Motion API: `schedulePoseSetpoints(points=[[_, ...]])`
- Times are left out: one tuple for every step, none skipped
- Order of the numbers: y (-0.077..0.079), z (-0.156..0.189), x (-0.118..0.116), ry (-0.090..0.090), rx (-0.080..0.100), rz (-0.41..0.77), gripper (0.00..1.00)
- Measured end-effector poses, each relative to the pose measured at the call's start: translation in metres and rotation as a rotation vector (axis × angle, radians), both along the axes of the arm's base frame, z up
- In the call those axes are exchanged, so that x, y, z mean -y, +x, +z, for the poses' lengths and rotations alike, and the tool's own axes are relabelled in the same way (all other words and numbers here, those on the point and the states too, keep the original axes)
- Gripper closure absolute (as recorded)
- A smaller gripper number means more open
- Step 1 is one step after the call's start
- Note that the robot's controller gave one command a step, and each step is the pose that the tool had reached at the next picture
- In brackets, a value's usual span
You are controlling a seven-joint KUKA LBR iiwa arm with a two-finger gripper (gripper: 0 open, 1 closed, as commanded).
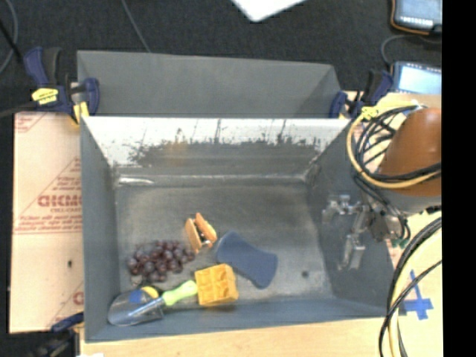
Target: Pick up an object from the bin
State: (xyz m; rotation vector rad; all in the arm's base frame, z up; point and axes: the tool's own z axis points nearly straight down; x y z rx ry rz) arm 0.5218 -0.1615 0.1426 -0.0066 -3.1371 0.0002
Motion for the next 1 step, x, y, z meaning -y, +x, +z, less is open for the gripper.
schedulePoseSetpoints(points=[[0.0020, 0.0046, -0.0007, -0.002, 0.008, 0.005, 0.00]])
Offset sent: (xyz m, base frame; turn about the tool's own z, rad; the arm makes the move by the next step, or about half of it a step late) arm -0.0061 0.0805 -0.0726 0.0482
